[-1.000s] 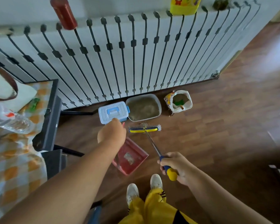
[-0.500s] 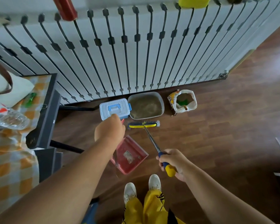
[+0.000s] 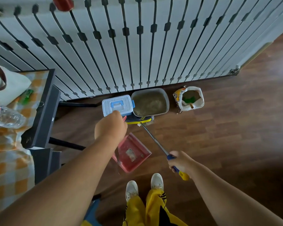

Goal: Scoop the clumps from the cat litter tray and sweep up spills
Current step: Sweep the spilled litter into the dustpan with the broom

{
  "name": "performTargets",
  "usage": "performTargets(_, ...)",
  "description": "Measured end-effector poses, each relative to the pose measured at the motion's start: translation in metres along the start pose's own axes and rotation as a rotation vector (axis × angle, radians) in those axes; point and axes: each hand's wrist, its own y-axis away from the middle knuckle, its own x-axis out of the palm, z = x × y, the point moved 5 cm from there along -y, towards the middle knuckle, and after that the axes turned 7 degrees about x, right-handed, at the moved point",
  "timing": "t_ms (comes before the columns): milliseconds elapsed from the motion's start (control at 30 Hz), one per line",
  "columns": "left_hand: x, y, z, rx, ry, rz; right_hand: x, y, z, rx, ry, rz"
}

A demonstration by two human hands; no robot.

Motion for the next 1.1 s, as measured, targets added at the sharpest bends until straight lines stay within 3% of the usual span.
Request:
performTargets(167,-0.002,-0.003,0.001,0.006,-0.014,-0.013,-0.011,-0.005,-0.008,0.019,0.519,-0.177)
performTargets(267,-0.002,-0.003,0.0,0.0,-0.009,-0.001,-0.015,-0.012,-0.008,0.02,0.634,-0.255)
performTargets(667,0.004,0.0,-0.011,-0.001,-0.001,0.014,-0.034,0.0,-0.042,0.176,0.505,-0.309)
performTargets(1000,0.014,0.001,-0.039,0.009,0.02,0.016,-0.046,0.011,-0.003,0.047,0.48,-0.347)
performTargets(1100,0.015,0.002,-0.038,0.005,0.014,0.011,-0.038,0.005,-0.012,0.095,0.479,-0.324)
